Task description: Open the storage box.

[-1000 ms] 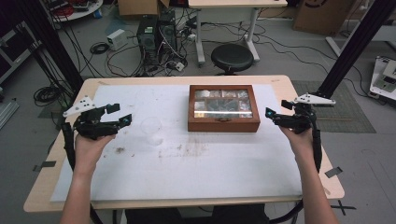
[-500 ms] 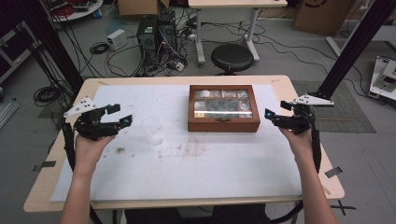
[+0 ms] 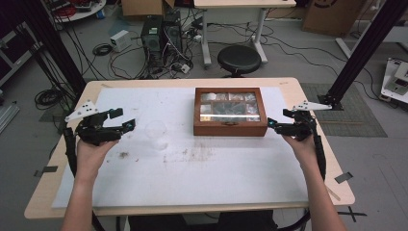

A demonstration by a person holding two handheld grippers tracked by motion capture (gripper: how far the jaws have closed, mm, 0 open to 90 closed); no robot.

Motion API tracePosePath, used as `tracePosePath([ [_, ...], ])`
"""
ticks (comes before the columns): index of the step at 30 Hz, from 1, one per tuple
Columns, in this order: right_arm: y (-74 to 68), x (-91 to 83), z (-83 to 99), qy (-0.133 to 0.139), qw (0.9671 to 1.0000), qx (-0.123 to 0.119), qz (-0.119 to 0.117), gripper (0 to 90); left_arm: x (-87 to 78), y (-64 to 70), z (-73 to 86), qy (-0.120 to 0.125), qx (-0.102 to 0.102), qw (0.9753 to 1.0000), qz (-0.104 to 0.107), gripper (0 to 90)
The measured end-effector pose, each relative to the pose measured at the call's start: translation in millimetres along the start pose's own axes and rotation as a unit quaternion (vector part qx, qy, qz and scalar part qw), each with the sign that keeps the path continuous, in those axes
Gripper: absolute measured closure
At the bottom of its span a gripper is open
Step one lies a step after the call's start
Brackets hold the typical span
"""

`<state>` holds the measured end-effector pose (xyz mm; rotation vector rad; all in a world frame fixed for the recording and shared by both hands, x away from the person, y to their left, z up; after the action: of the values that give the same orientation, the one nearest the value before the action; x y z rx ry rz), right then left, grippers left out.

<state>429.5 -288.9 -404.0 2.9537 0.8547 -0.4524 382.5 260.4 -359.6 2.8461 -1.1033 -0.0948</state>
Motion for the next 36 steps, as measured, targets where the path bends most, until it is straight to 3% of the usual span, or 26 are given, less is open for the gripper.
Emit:
tracePosePath([
  [6,-1.5,8.4,12.7,-0.038,0.9992,-0.007,-0.003,21.4,0.3,-0.7,0.7,-0.001,-0.001,1.0,0.001,25.5],
  [8,-4.5,12.1,18.8,-0.05,0.9986,-0.014,-0.01,27.9,0.7,-1.0,1.4,-0.002,-0.002,1.0,0.001,25.4],
  [13,-6.7,17.6,26.7,-0.068,0.9974,-0.019,-0.012,32.5,0.4,-1.5,1.6,-0.002,-0.002,1.0,0.001,25.5],
  [23,-6.0,21.8,36.0,-0.078,0.9966,-0.024,-0.011,37.5,-0.1,-1.7,2.2,-0.004,-0.003,1.0,0.001,25.5],
  [36,-2.1,26.3,42.9,-0.097,0.9949,-0.025,0.009,42.6,-0.1,-1.4,3.4,-0.007,-0.003,1.0,0.001,25.5],
])
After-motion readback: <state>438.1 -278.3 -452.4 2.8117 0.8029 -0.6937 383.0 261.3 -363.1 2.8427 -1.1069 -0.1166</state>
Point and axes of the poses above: each handheld gripper's, and its own axes: x roughly forward along the jaws, z roughly out of its underside, y roughly to its right, the point moved 5 cm from there along x, roughly forward along the jaws, and after that the axes turned 15 degrees about y, right-handed, at the moved point
